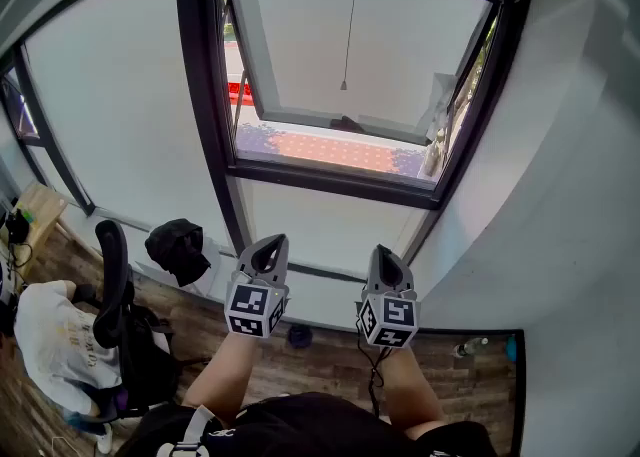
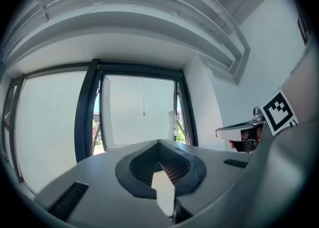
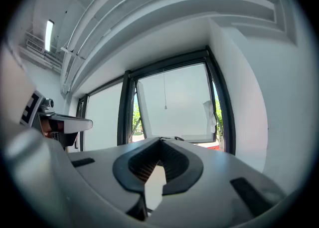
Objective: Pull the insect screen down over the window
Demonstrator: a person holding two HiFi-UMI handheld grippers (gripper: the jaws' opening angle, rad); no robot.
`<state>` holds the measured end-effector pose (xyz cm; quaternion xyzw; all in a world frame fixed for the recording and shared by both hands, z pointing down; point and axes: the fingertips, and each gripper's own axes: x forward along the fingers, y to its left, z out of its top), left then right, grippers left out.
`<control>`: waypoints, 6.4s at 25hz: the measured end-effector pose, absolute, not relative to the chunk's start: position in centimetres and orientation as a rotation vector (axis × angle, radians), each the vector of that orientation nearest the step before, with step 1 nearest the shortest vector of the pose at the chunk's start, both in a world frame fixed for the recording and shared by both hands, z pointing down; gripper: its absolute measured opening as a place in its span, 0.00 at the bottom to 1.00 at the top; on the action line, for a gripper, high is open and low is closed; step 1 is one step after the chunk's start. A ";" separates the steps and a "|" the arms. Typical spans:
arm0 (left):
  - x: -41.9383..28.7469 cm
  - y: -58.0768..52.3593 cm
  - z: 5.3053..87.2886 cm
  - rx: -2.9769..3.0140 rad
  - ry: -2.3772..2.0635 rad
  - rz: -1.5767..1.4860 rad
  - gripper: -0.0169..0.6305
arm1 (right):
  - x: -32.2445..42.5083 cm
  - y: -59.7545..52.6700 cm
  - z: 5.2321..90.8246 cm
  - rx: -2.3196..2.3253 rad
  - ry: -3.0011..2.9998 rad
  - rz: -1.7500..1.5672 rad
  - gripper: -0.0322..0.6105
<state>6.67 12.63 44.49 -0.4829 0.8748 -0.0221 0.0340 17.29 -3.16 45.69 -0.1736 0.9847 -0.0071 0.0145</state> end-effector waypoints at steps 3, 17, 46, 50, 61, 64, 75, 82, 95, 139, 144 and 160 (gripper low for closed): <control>6.8 12.5 44.2 -1.483 2.684 -0.068 0.04 | 17.3 -3.2 45.6 -0.543 3.065 -0.023 0.06; 6.2 14.6 44.6 -1.512 2.663 -0.043 0.04 | 15.8 0.6 45.6 -0.480 3.054 -0.059 0.06; -4.5 8.5 48.1 -1.601 2.646 -0.093 0.04 | 5.2 -4.2 48.4 -0.534 3.053 -0.040 0.06; -6.9 5.4 47.7 -1.598 2.635 -0.068 0.04 | 2.7 -7.0 48.2 -0.527 3.056 -0.007 0.06; -13.8 -5.8 45.9 -1.589 2.641 -0.084 0.04 | -4.6 -17.6 46.5 -0.474 3.056 0.007 0.06; -15.8 -8.6 44.7 -1.559 2.641 -0.092 0.04 | -6.8 -20.6 45.3 -0.438 3.048 0.003 0.06; -21.3 -13.3 43.6 -1.510 2.638 -0.168 0.04 | -12.9 -25.2 43.7 -0.359 3.055 0.064 0.06; -24.0 -13.9 41.6 -1.510 2.577 -0.259 0.04 | -14.9 -25.4 42.7 -0.331 3.051 0.090 0.06; -27.6 -12.0 31.4 -1.122 2.174 -0.941 0.04 | -15.9 -26.2 33.6 -0.527 2.861 0.850 0.06; -32.1 -10.9 -2.2 -0.636 1.861 -0.977 0.30 | -18.5 -26.0 -2.6 -0.893 2.113 1.835 0.26; -32.9 -11.0 -3.2 -0.630 1.885 -0.985 0.21 | -18.9 -26.6 -3.4 -0.910 2.103 1.839 0.24; -34.0 -11.3 -2.7 -0.552 1.871 -1.145 0.18 | -19.0 -26.0 -3.8 -0.981 1.967 1.981 0.25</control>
